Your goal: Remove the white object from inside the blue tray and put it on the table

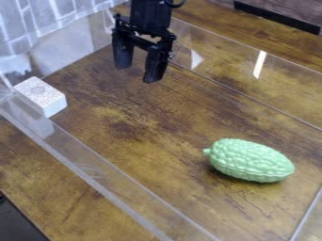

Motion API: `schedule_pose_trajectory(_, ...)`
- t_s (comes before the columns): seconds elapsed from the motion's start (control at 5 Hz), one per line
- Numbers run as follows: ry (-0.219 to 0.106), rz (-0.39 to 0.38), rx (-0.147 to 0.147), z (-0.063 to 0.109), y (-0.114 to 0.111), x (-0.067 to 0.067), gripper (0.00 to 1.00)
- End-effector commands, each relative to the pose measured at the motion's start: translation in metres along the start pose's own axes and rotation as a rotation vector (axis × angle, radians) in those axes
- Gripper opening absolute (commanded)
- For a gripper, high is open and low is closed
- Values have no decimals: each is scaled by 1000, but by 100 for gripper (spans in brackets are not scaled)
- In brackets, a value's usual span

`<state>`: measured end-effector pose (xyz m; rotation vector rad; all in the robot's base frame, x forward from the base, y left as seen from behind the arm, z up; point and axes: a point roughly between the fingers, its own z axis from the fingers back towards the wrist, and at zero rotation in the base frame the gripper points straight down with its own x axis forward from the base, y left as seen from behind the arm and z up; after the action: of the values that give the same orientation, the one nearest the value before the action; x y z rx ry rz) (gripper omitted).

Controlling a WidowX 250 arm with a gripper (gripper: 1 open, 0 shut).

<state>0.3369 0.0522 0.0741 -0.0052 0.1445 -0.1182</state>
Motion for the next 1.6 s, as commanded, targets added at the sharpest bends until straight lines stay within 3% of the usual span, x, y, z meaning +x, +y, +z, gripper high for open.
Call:
schedule_pose_trajectory(0.0, -51, 26, 7, 17, 10, -5, 100)
schedule_pose_trajectory(1.4, -16, 40, -19, -1, 18, -11, 100)
